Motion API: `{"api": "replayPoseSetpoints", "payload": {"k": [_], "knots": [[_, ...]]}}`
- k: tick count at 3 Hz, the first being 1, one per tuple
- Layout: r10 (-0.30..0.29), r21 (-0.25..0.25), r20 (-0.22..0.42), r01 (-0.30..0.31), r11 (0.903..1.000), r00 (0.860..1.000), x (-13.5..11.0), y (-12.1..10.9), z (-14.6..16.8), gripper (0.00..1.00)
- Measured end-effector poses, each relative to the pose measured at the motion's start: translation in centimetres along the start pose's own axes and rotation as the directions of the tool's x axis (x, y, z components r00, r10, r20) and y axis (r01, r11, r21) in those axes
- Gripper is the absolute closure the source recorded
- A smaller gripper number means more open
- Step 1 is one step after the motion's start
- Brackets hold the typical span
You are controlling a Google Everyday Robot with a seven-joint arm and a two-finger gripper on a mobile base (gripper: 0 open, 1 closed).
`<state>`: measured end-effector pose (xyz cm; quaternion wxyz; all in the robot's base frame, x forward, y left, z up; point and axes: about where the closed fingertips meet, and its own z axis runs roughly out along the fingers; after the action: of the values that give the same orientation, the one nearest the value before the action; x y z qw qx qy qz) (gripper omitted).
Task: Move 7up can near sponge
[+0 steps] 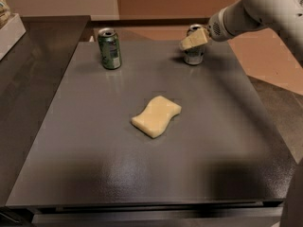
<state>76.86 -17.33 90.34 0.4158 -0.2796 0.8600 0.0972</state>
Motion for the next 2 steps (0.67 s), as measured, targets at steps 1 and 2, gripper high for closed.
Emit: {"api": "replayPoseSetpoints", "payload": {"k": [1,2], "knots": [[0.003,-0.016,0.013,-0.003,0.9999,1.0,-0.27,0.11,0.28,0.4],[-0.003,-0.036,0.027,0.004,0.9994,1.0,-0.56,0.59,-0.14,0.64]]}}
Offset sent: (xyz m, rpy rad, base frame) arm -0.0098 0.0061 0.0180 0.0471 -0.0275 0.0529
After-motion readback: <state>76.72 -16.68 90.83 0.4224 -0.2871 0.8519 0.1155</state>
